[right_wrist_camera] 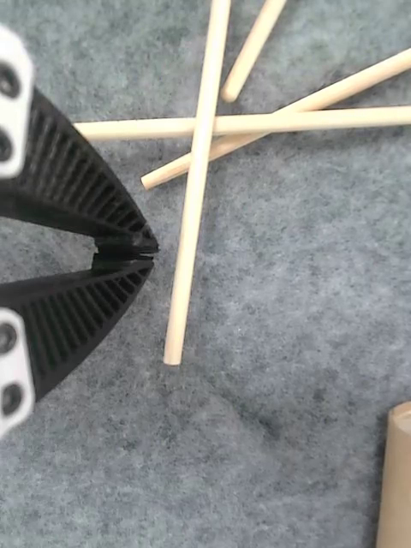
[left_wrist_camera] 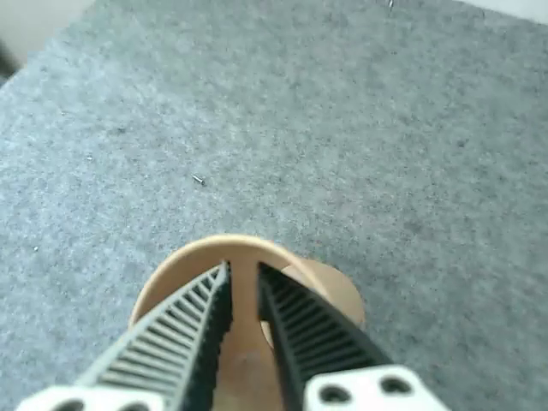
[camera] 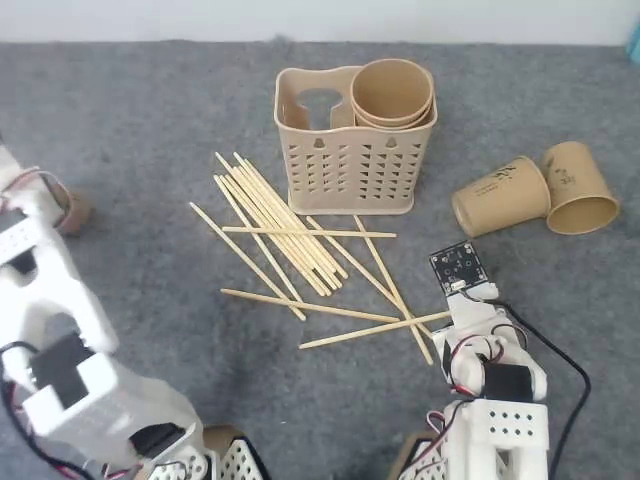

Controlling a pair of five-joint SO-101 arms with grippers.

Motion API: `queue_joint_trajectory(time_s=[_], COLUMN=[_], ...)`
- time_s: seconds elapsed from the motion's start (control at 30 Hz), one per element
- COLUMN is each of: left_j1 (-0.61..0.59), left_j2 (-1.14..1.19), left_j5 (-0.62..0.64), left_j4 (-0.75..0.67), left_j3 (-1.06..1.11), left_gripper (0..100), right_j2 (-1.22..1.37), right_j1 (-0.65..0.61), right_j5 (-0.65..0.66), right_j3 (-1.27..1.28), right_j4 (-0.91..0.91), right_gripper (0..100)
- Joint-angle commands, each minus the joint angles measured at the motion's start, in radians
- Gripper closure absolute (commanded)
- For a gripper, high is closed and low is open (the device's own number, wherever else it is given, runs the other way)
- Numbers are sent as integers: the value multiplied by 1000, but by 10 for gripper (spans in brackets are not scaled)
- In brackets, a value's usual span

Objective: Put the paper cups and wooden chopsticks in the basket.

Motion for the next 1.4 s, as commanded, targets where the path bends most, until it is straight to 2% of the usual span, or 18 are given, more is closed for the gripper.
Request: queue_joint_trajectory(time_s=[0.0, 0.13, 0.57, 0.77, 1.1, 1.37], left_j1=[-2, 6, 12, 71, 133, 135], left_j2=[-14, -14, -15, -15, -2, -2], left_j5=[3, 3, 3, -3, -6, -8], left_j4=[138, 226, 399, 485, 456, 187], left_j3=[-117, -170, -277, -288, -251, -18], left_gripper=[835, 772, 772, 772, 772, 772], right_j2=[-21, -21, -21, -21, -21, -21], right_j1=[1, 1, 1, -1, -1, 1], right_j5=[-5, -5, -5, -5, -5, -5], right_j3=[-8, -8, -8, -8, -8, -8], right_j4=[-5, -5, -5, -5, -5, -5], right_gripper=[991, 991, 991, 991, 991, 991])
